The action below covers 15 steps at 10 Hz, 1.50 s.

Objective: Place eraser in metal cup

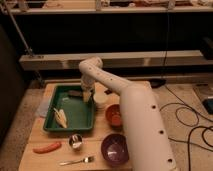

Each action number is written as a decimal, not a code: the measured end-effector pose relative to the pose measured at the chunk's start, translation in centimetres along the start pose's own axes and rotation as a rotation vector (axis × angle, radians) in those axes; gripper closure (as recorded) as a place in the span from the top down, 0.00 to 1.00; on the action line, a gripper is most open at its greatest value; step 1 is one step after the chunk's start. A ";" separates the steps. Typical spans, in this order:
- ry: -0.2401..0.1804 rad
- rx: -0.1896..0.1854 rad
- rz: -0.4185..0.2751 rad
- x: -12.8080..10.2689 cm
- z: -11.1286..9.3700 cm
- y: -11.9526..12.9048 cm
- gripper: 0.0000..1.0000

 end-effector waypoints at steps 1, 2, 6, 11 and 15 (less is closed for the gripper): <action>-0.002 -0.001 -0.001 -0.3 0.0 0.0 0.65; -0.004 -0.003 -0.006 -0.8 0.2 -0.1 0.65; -0.001 -0.015 -0.001 -1.6 1.0 0.1 0.65; 0.039 -0.019 0.011 -1.0 2.1 0.4 0.65; 0.037 -0.041 0.010 -1.5 3.1 1.0 0.54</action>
